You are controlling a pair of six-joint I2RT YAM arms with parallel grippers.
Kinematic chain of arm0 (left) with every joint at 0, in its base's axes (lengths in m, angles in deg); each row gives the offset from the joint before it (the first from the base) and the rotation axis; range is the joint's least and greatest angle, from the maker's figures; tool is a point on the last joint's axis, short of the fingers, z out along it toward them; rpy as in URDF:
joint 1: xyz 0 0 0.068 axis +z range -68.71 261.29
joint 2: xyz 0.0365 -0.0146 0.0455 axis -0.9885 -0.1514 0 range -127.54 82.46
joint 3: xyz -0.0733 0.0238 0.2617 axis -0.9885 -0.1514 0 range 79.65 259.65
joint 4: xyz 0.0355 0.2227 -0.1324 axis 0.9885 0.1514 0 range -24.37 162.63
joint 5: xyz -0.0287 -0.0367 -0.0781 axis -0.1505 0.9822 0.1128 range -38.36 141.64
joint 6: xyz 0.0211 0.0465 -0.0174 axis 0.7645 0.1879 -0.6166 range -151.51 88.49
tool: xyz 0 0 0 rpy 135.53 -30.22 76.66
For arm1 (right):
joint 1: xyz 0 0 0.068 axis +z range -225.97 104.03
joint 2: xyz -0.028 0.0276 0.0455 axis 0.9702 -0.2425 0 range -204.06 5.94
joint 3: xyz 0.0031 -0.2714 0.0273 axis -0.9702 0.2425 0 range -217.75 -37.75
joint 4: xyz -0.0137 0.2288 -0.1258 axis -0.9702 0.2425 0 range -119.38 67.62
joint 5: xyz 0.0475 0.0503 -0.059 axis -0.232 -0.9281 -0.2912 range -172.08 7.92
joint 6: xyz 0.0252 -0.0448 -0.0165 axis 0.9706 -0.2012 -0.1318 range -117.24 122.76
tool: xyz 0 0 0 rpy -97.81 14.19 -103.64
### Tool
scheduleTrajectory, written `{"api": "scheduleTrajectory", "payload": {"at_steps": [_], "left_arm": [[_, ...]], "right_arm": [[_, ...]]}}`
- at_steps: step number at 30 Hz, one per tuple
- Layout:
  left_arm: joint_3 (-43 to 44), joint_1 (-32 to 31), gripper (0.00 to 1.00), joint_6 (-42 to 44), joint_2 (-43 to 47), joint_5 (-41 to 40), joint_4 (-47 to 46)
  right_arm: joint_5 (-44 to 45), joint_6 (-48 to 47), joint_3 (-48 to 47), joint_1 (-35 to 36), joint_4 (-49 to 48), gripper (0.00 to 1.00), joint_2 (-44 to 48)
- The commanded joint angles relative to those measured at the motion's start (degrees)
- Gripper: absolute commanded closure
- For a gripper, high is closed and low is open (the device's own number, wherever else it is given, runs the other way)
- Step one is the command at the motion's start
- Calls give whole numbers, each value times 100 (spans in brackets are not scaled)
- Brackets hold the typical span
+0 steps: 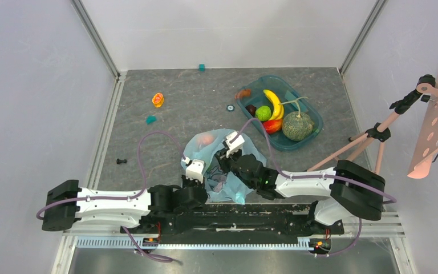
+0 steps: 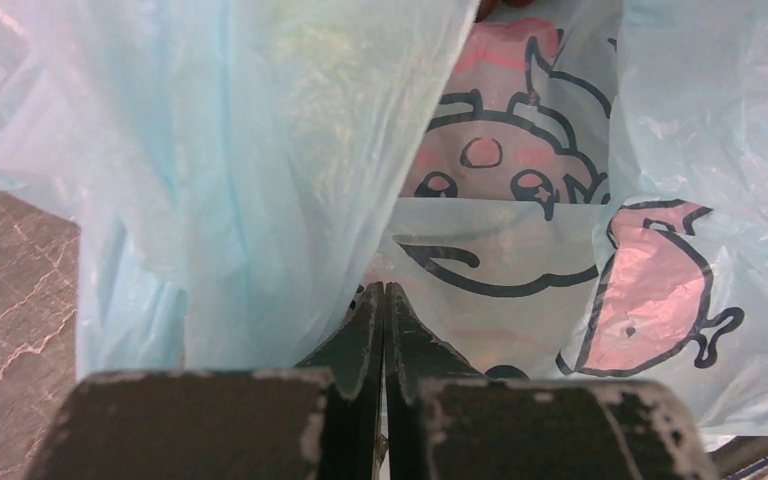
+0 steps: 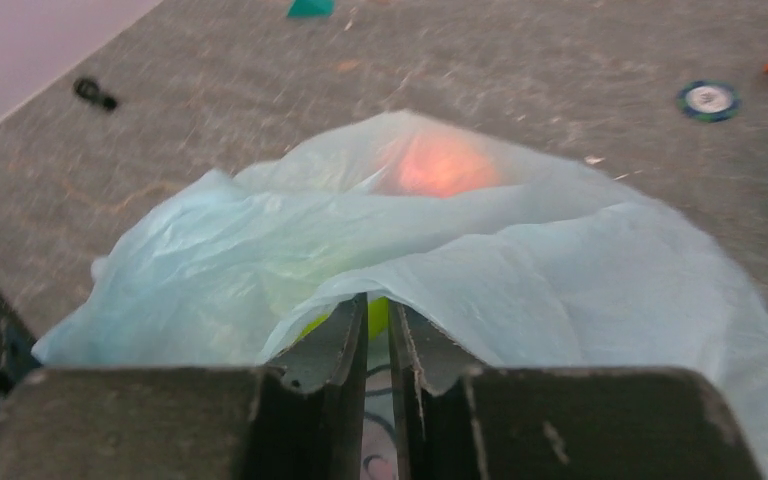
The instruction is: Take the fake fruits out of the plastic bag
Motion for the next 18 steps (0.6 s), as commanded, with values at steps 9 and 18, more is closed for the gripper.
{"api": "scheduleTrajectory", "payload": {"at_steps": [9,18], "left_arm": [[-91,-45,98,-872,411,-737,593],[-204,-44,98,-1012,700,-770,803]], "right_arm": [[-1725,587,-489,-6,92,52,-790],[-1512,720,-832,-6,129,27,-1164]]}}
